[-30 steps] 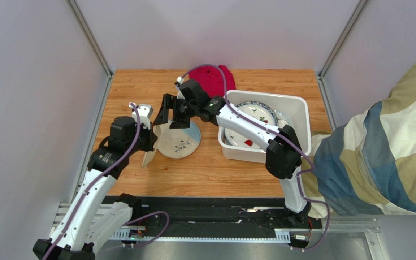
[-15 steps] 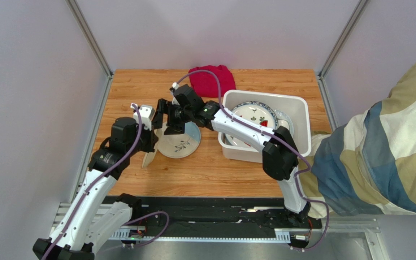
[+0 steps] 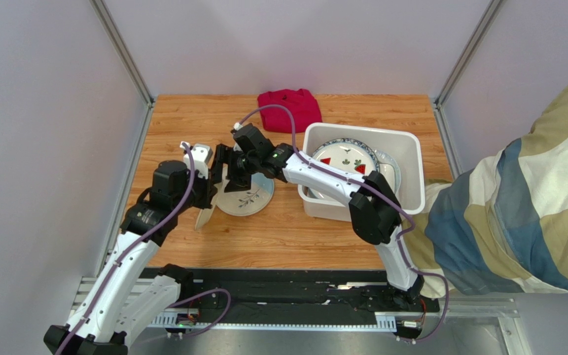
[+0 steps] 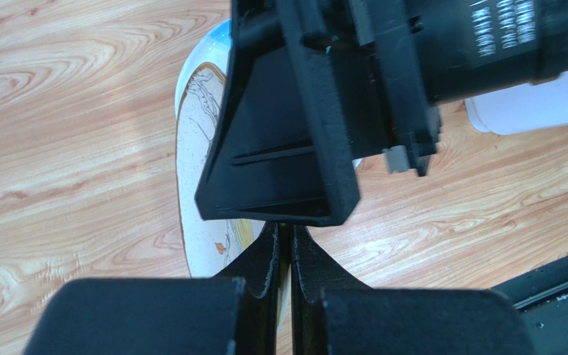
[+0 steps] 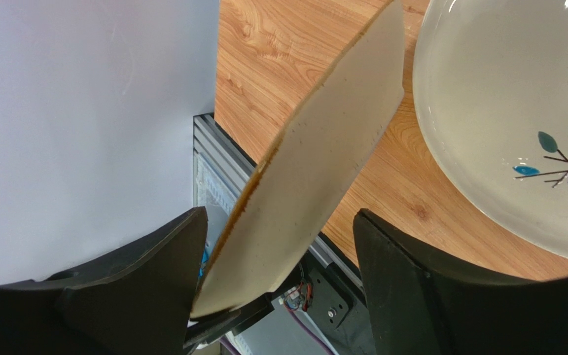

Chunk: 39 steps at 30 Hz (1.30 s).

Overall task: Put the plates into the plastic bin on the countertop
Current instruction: Place the plate in the plastic bin.

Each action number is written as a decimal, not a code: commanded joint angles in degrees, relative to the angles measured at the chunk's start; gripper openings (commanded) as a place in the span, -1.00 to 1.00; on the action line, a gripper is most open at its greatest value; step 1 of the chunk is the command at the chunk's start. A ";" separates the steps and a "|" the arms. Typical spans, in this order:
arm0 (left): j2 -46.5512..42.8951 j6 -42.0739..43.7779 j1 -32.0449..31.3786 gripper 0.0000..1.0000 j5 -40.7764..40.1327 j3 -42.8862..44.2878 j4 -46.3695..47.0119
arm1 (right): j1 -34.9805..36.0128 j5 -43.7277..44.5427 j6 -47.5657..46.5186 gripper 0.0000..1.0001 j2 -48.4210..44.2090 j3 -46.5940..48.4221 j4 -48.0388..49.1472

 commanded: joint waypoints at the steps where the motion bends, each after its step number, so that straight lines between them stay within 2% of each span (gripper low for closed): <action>1: -2.28 1.47 -0.53 -1.00 0.38 1.06 8.52 | 0.47 0.98 0.72 0.47 2.70 3.76 0.02; 4: -2.63 1.55 -0.71 -1.00 0.56 0.79 8.87 | 0.56 0.45 0.89 0.39 3.49 4.29 0.01; 6: -1.94 1.55 -0.97 -1.00 0.91 0.79 8.87 | 0.47 0.19 1.07 0.22 3.67 4.12 0.10; 7: -1.76 1.64 -1.14 -1.00 1.17 0.88 8.78 | 0.47 0.10 1.16 0.11 3.75 4.11 0.45; 10: -1.40 1.73 -2.02 -1.00 0.91 0.88 8.61 | 0.21 -0.60 1.25 -0.49 3.93 4.20 0.98; 12: -1.49 1.82 -2.20 -1.00 0.56 0.79 8.43 | 0.29 -1.22 1.42 -0.66 4.19 4.20 1.24; 13: -1.49 1.73 -2.37 -1.00 0.12 0.79 8.25 | 0.29 -1.57 1.42 -0.82 4.37 4.20 1.68; 15: -1.23 1.82 -2.38 -1.00 -0.23 0.88 7.90 | 0.12 -2.36 1.42 -0.98 4.63 4.11 1.86; 22: -0.61 1.55 -2.38 -1.00 -0.49 1.67 7.29 | -0.50 -4.03 0.63 -1.00 4.72 2.10 5.28; 26: -1.31 0.41 -2.38 -0.45 -3.30 3.78 7.02 | -1.29 -3.59 -2.35 -1.00 3.32 1.48 5.46; 27: -2.27 -0.02 -2.38 -0.06 -3.92 4.91 6.94 | -1.46 -3.50 -3.23 -1.00 2.97 1.39 5.46; 29: -3.59 -0.12 -2.38 0.33 -5.66 5.97 7.20 | -2.34 -2.81 -4.55 -1.00 1.56 1.56 4.94; 30: -4.82 -0.03 -2.38 0.60 -6.38 7.11 7.20 | -2.61 -2.37 -6.73 -1.00 1.12 1.83 4.41; 32: -5.62 0.32 -2.38 0.91 -8.40 8.43 6.32 | -3.40 0.00 -8.76 -1.00 -0.55 2.88 1.69; 34: -5.71 1.11 -2.29 0.99 -9.63 10.54 5.10 | -4.80 0.63 -10.96 -1.00 -1.95 4.11 -0.41; 39: -4.48 0.77 -0.97 0.99 -10.52 14.23 5.52 | -8.66 2.21 -15.18 -1.00 -7.31 4.20 -5.07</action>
